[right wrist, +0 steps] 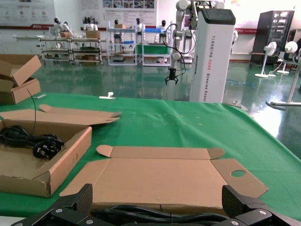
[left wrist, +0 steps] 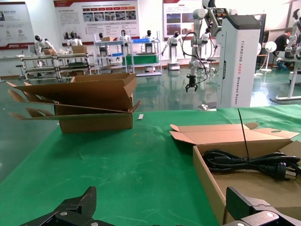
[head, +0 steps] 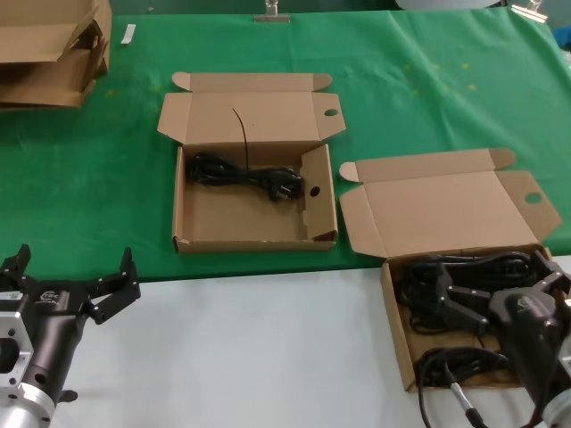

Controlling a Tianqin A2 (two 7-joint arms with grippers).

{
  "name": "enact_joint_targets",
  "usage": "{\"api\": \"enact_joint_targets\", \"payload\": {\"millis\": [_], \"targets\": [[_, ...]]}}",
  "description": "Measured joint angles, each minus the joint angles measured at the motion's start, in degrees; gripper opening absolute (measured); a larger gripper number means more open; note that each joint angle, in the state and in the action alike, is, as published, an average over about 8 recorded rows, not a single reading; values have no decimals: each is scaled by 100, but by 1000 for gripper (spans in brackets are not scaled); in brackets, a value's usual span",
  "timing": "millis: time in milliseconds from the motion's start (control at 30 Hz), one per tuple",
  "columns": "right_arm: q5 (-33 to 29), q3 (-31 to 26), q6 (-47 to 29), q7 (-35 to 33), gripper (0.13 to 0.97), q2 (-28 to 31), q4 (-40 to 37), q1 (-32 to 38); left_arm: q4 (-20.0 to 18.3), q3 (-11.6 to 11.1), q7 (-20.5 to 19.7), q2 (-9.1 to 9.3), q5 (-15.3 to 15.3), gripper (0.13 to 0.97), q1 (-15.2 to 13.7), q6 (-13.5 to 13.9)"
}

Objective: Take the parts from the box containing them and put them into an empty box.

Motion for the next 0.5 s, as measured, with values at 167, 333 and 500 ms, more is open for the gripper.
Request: {"api": "enact_joint_targets", "payload": {"millis": [167,333,500], "targets": [[0,0,0,0,966,0,0,0,0,0,0,0,0,966,0,0],[0,0,0,0,966,0,0,0,0,0,0,0,0,966,0,0],[0,0,0,0,966,0,0,0,0,0,0,0,0,966,0,0]]}}
